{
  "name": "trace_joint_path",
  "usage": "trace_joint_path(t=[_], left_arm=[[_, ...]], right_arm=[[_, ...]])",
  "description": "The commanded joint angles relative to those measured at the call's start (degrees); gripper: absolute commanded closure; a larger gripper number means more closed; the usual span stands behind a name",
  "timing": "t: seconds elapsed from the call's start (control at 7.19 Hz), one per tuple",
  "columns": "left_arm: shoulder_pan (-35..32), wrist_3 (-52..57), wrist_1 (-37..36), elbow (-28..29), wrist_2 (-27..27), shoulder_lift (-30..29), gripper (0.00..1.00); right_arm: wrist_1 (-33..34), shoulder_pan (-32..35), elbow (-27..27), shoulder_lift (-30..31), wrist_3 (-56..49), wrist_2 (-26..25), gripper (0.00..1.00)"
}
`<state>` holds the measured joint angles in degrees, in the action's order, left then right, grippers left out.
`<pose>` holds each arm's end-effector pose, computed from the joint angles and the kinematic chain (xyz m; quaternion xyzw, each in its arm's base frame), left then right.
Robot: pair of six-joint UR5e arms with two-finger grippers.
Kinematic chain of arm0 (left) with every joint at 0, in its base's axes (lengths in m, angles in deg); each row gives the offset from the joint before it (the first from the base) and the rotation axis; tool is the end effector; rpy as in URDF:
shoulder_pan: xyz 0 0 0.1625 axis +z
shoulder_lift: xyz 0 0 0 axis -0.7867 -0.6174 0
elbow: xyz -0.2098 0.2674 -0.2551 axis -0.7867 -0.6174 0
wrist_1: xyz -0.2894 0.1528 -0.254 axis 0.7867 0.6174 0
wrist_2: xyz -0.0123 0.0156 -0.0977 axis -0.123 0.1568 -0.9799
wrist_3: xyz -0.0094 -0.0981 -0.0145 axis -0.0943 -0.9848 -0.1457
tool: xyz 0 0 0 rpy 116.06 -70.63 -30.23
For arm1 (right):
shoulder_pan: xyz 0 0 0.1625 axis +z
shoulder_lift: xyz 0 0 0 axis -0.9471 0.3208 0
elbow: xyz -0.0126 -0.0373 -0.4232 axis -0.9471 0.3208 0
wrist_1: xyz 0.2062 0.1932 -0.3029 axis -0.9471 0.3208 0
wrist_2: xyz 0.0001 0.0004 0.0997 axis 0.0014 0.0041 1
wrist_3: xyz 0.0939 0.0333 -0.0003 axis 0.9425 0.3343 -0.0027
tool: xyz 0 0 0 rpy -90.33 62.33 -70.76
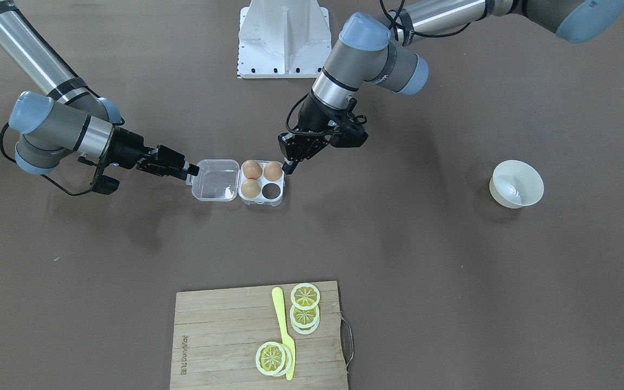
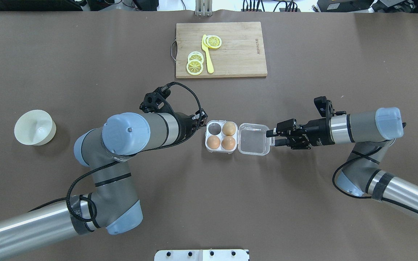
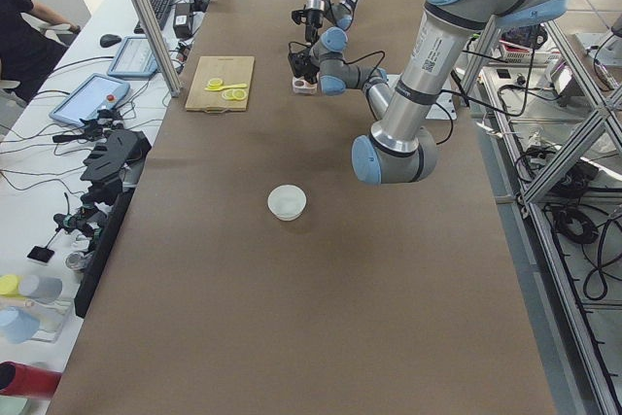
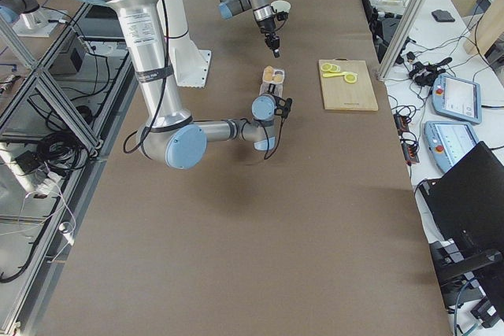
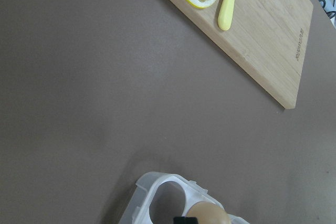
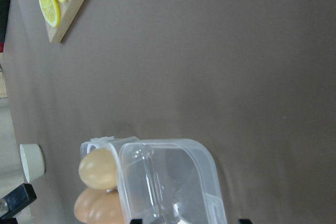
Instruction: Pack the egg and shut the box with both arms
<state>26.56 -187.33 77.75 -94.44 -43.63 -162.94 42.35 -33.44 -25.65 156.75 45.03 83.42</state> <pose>0.5610 -0.4117 0.1960 0.0410 0.6186 -0.2799 0.7330 -0.4211 -0.4298 0.4699 -0.0529 -0.7375 0.1185 0.6627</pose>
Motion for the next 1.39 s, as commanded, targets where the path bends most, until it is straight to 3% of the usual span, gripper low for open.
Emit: trace_joint_path(t=[0.0,0.28,1.11,1.25], left_arm=[[0.0,0.0,-0.05,0.01,0.0,0.01,1.0],[0.0,0.09,-0.05,0.01,0.0,-0.07,1.0],[0.0,0.0,-0.05,0.01,0.0,0.01,1.0],[0.0,0.0,-0.05,0.01,0.0,0.01,1.0]], right_arm=[[0.07,-0.05,0.26,0.0,-0.07,-0.02,0.38],[0.07,0.03,0.53,0.0,-0.07,-0.11,0.4],[-0.02,0.47,0.61,0.0,-0.07,-0.02,0.65],[-0.02,0.47,0.53,0.0,-0.07,-0.02,0.66]])
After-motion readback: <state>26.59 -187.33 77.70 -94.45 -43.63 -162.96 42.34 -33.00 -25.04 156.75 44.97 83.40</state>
